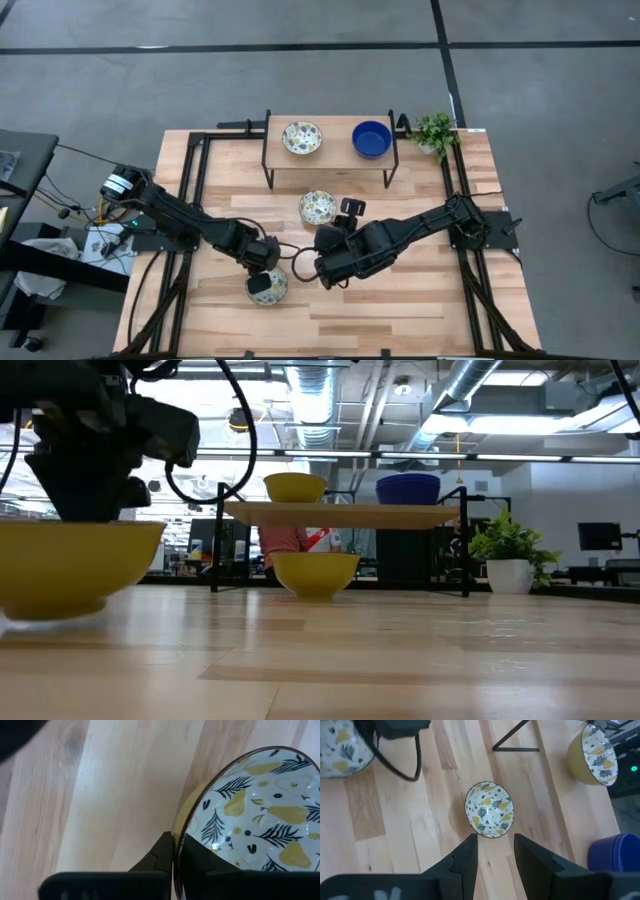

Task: Pick & Place Mini bowls
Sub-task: Stack the bottom white patterned bowl on the white patterned bowl on the shelf

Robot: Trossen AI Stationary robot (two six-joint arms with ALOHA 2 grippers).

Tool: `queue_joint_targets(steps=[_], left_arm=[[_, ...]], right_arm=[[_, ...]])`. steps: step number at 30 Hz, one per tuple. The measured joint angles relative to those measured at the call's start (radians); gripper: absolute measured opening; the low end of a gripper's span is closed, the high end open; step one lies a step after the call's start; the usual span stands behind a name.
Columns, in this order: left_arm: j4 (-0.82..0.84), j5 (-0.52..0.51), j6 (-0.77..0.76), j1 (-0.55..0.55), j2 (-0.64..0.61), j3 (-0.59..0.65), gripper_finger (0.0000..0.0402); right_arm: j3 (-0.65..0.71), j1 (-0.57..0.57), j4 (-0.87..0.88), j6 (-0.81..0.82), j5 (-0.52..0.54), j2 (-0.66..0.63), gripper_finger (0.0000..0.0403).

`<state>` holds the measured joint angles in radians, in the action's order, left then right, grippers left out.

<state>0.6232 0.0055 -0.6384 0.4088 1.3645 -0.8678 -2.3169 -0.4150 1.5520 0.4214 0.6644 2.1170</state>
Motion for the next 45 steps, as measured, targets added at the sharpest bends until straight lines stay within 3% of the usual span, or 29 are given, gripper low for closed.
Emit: queue_joint_targets(steps=[8,16,19,25,30,33,37,42,45], left_arm=[[-0.002,0.003,-0.100,-0.047,-0.135,-0.006,0.0012],[-0.007,-0.005,-0.098,-0.175,-0.225,-0.129,0.0011],[-0.010,-0.006,-0.054,-0.238,-0.233,-0.197,0.0011],[0.008,-0.026,0.030,-0.350,-0.233,-0.342,0.0011],[0.065,-0.083,0.058,-0.459,-0.233,-0.443,0.0011],[0.070,-0.092,0.058,-0.541,-0.233,-0.482,0.0011],[0.072,-0.096,0.058,-0.655,-0.232,-0.524,0.0011],[0.126,-0.084,0.058,-0.785,-0.186,-0.583,0.0011],[0.159,-0.024,0.056,-0.848,-0.120,-0.632,0.0011]], right_arm=[[0.000,0.012,0.018,-0.019,-0.016,-0.043,0.0094],[-0.001,0.012,-0.034,-0.134,-0.083,-0.187,0.0066],[-0.001,0.021,-0.086,-0.224,-0.185,-0.244,0.0059],[-0.001,0.055,-0.186,-0.381,-0.517,-0.335,0.0041],[0.018,0.085,-0.243,-0.469,-0.670,-0.381,0.0017],[0.136,0.108,-0.332,-0.501,-0.754,-0.431,0.0004],[0.400,0.136,-0.474,-0.498,-0.816,-0.527,0.0003],[0.761,0.167,-0.741,-0.429,-0.810,-0.683,0.0001],[0.930,0.179,-0.878,-0.376,-0.729,-0.757,0.0001]])
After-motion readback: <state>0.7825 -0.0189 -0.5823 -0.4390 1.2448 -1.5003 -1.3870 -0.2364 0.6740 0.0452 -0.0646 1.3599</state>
